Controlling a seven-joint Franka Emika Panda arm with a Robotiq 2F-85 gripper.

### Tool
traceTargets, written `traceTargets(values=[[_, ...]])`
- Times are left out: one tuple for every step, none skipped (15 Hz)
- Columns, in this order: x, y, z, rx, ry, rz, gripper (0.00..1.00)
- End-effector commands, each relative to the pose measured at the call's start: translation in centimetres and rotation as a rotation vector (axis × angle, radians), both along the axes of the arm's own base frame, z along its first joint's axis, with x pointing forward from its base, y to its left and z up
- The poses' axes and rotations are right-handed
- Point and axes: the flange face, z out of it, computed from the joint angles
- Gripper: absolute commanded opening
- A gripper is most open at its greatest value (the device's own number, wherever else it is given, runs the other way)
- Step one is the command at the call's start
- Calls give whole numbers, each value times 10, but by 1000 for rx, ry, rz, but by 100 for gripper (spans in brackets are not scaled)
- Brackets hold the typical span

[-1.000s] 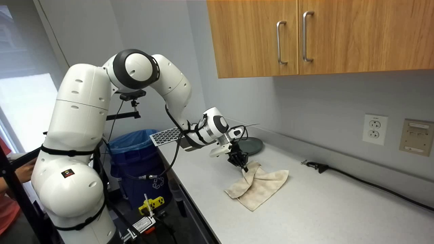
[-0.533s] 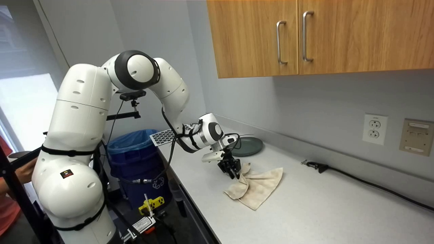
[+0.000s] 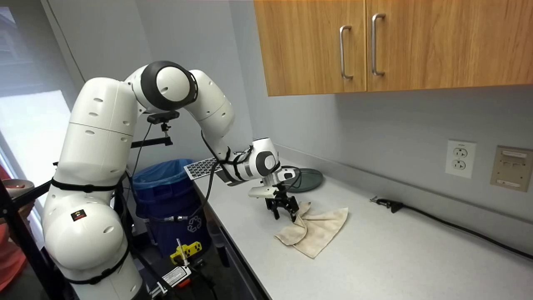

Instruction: Spread the kitchen towel

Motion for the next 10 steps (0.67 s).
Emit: traceTargets(values=[[-2, -10, 24, -30, 119, 16, 100], [-3, -14, 31, -57, 156, 22, 100], [-6, -18, 41, -79, 192, 37, 100], [-7, -21, 48, -94, 219, 55, 100], [-4, -25, 56, -89, 234, 90, 100], [-1, -26, 62, -81, 238, 112, 100], [5, -28, 65, -66, 247, 134, 100], [10, -29, 67, -51, 249, 154, 100], [17, -31, 66, -31, 253, 169, 100], [22, -33, 65, -18, 259, 177, 100]])
